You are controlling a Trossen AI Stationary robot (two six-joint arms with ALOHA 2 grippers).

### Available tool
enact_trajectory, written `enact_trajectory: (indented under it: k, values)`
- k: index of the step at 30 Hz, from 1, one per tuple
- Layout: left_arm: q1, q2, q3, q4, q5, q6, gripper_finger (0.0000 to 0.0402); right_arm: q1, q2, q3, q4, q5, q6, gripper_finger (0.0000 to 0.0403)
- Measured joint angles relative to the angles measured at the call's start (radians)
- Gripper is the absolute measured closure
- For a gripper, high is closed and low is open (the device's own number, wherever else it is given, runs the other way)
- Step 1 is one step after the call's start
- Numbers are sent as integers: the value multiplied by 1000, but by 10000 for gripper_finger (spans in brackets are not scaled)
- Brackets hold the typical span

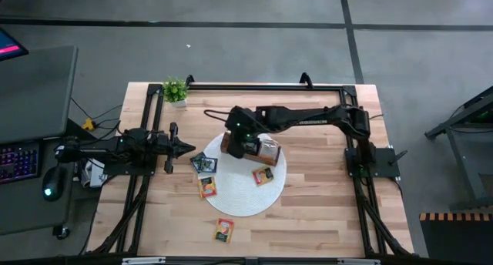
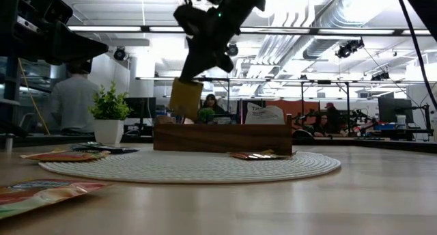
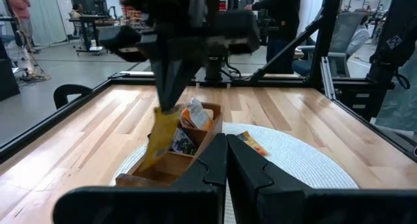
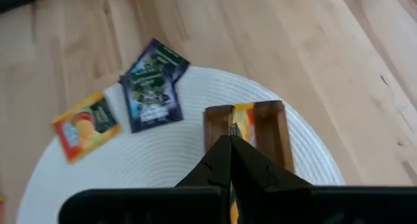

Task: Pick & Place Tea
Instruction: Put the orange tea bag into the left section of the wooden organizer

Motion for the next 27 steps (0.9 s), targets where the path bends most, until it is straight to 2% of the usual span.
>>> enact_trajectory:
  k: [27]
  values:
    - [0,0,0,0,0,0,401,-46,27,-5,-46,-64,20,403]
